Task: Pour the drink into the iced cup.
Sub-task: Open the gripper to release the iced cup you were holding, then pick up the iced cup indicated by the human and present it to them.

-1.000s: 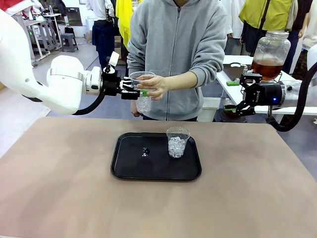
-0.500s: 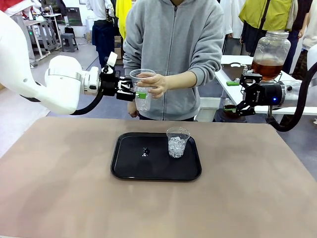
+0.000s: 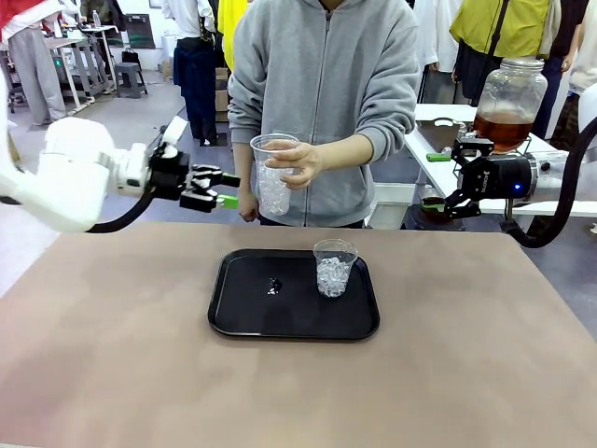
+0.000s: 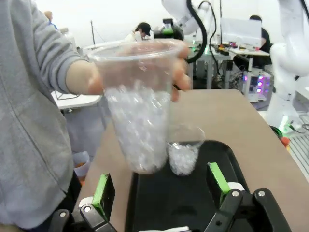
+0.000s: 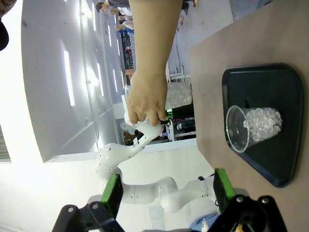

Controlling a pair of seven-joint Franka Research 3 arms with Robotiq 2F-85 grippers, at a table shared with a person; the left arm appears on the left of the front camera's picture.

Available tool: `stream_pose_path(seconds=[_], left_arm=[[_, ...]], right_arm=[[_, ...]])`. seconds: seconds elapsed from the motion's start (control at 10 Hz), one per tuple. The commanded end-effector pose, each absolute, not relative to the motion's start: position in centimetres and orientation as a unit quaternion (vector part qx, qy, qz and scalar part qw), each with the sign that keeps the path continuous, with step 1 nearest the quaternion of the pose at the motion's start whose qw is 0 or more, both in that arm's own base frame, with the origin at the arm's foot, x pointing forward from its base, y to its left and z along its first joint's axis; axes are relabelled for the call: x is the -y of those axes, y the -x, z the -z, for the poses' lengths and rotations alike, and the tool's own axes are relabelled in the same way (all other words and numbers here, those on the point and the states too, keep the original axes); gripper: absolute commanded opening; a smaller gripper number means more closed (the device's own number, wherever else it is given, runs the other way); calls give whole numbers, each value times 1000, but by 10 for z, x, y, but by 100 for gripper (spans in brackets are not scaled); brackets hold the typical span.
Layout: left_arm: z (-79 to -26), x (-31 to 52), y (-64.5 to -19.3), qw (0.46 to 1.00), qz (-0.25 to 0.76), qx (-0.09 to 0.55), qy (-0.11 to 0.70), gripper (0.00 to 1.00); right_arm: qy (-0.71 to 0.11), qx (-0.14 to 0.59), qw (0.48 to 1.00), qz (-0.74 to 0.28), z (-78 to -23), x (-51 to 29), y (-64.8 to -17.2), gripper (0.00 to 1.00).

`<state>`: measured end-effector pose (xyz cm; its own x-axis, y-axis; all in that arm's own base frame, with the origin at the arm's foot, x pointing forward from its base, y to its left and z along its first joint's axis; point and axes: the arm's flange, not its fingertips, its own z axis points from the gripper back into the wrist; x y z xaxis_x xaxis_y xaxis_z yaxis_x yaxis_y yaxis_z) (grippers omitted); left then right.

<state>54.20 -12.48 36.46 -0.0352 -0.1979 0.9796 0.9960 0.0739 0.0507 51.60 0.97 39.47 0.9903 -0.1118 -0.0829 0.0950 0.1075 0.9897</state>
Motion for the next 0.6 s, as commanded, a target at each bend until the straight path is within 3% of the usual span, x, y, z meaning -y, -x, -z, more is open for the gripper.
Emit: stream_pose_path(seconds=[0.0, 0.5], left_arm=[[-358, 94, -520, 535, 540, 493, 422, 100], [-337, 53, -501, 514, 509, 540, 430, 100]], right_arm=[[-664, 8, 744, 68, -396, -10, -516, 100], [-664, 8, 744, 68, -396, -10, -516, 100]])
